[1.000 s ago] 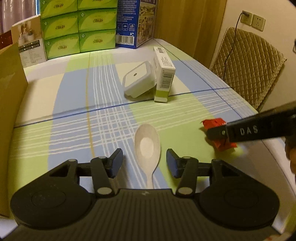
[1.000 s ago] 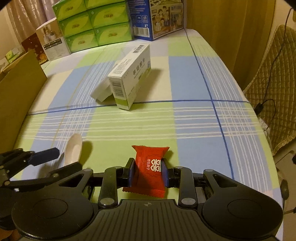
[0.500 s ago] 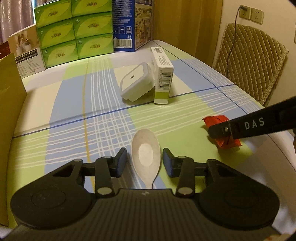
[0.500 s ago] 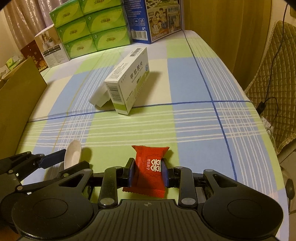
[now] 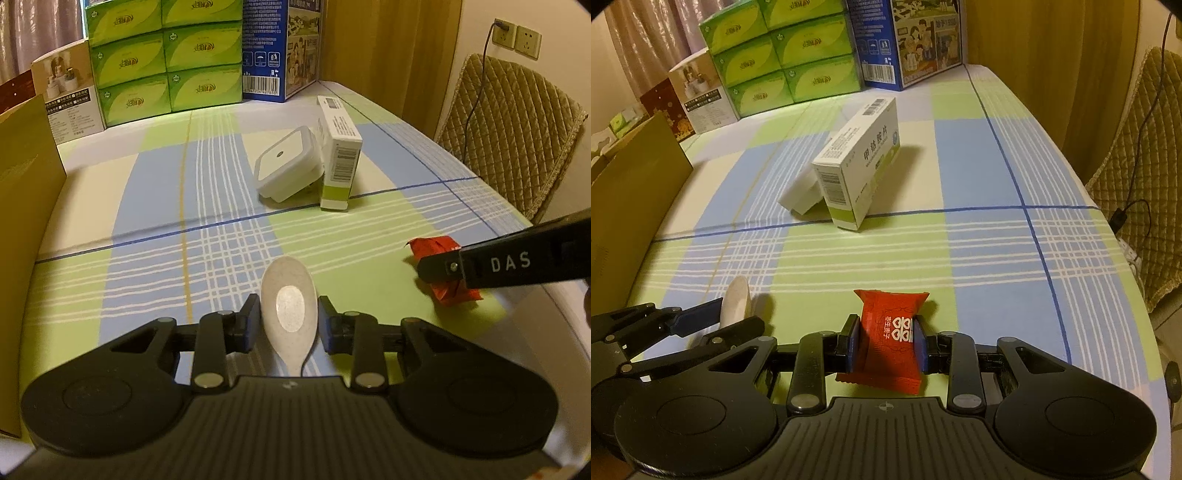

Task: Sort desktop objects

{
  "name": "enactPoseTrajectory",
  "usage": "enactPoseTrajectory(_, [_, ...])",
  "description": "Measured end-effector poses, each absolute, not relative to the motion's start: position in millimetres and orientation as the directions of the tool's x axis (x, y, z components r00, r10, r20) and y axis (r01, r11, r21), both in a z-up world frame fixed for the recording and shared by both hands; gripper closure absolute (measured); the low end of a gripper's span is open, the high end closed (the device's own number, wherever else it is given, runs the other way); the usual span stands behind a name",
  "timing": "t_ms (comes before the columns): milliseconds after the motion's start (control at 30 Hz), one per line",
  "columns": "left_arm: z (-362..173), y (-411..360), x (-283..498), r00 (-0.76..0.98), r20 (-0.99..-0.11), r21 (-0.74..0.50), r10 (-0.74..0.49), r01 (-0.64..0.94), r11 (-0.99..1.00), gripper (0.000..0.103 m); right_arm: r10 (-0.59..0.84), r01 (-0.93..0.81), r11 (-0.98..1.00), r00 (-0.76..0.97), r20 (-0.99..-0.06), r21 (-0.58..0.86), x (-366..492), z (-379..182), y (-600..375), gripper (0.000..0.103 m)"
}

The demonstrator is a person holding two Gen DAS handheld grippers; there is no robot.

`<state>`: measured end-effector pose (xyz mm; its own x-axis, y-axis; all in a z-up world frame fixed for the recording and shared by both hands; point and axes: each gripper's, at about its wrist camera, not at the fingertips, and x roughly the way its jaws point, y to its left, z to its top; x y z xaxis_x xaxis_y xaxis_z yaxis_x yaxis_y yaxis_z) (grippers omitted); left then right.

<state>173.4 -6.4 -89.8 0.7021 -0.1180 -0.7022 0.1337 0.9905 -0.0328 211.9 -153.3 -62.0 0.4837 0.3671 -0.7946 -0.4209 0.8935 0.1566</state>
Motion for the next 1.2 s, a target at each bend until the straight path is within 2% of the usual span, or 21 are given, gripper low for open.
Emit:
enactPoseTrajectory(700, [-45.0, 9.4, 147.6, 0.739, -0.663, -0.055, -0.122, 0.115, 0.992, 0.076, 0.407, -0.417, 0.89, 0.542, -0.735, 0.185, 182.3, -26.2, -152.6, 0.076])
enactPoseTrajectory(1200, [37.9, 23.9, 102.5, 0.788, -0.609, -0.033, -0.091, 0.09, 0.995, 0.076, 0.464, -0.475, 0.86, 0.581, -0.668, 0.185, 121.2, 43.0, -135.8, 0.076])
